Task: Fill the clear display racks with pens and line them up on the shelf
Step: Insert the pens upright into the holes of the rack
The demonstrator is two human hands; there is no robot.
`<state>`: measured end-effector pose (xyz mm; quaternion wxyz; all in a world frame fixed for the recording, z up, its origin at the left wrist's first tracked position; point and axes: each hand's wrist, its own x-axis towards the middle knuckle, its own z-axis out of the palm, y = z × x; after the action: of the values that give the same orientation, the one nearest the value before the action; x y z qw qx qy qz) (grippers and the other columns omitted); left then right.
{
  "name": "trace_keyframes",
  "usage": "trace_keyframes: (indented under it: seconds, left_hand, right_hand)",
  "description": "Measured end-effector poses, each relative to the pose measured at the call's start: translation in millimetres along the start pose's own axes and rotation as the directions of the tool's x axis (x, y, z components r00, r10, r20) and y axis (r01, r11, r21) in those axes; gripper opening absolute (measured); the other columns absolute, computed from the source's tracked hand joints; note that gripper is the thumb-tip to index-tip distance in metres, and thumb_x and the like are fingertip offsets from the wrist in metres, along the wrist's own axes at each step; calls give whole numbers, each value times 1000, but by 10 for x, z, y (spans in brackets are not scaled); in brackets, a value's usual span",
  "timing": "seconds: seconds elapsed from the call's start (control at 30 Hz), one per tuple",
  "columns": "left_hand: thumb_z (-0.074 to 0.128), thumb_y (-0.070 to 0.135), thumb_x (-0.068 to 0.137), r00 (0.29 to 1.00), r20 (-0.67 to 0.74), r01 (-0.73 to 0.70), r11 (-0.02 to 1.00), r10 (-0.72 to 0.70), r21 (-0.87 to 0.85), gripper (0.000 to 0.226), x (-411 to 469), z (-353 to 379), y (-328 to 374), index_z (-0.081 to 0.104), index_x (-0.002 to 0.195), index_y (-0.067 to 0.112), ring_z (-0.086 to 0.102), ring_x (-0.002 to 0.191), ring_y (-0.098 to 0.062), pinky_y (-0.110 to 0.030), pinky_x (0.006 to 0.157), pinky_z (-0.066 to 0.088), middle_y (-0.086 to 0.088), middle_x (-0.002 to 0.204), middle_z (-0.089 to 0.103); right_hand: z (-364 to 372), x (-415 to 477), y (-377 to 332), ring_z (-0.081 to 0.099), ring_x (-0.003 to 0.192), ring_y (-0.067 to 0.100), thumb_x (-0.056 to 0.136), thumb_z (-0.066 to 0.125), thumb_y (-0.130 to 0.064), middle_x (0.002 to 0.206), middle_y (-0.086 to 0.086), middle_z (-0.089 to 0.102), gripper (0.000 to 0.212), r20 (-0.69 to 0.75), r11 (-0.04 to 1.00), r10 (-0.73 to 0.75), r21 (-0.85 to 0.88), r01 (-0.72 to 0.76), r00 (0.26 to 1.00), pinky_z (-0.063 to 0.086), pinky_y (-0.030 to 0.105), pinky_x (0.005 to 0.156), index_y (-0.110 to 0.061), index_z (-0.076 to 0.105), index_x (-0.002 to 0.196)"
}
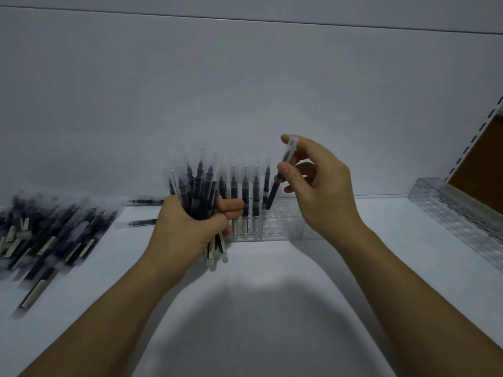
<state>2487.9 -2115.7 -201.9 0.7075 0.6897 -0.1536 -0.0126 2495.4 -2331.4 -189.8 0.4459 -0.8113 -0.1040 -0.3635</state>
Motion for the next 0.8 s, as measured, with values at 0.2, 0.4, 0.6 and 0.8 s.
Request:
trace_keyframes:
  seconds: [0.2,0.4,0.6,0.8]
  left_hand:
    - [57,-18,88,999,1,48,995,-48,-93,28,31,-23,-36,65,78,7,75,91,-30,-47,73,62,-12,89,76]
    - [56,-15,90,999,44,37,990,-31,-137,20,42,-51,-54,64,90,3,69,64,-26,-33,63,59,-12,80,72]
    - [58,-3,90,983,184,27,987,3,-160,26,26,-44,-42,63,114,6,72,73,-28,-32,68,58,-16,92,74]
    - [63,7,83,979,178,-55,973,97,-224,20,25,-51,-42,62,103,9,61,65,-21,-30,65,54,-14,88,72]
  right_hand:
    - [60,-13,6,67,82,12,95,71,-12,87,-9,61,52,94,992,-39,-117,50,995,57,25,79,-21,53,143]
    - [96,-84,5,64,82,9,94,72,-10,85,-10,61,50,147,989,-41,-135,61,988,55,20,73,-26,53,136]
    - [94,-122,-7,63,85,10,95,71,-22,95,-8,59,47,67,984,-58,-167,68,996,52,16,67,-25,49,137]
    - [69,-150,-286,58,68,16,96,66,-8,75,-3,60,11,-51,980,-193,-63,190,980,44,17,60,-14,64,105]
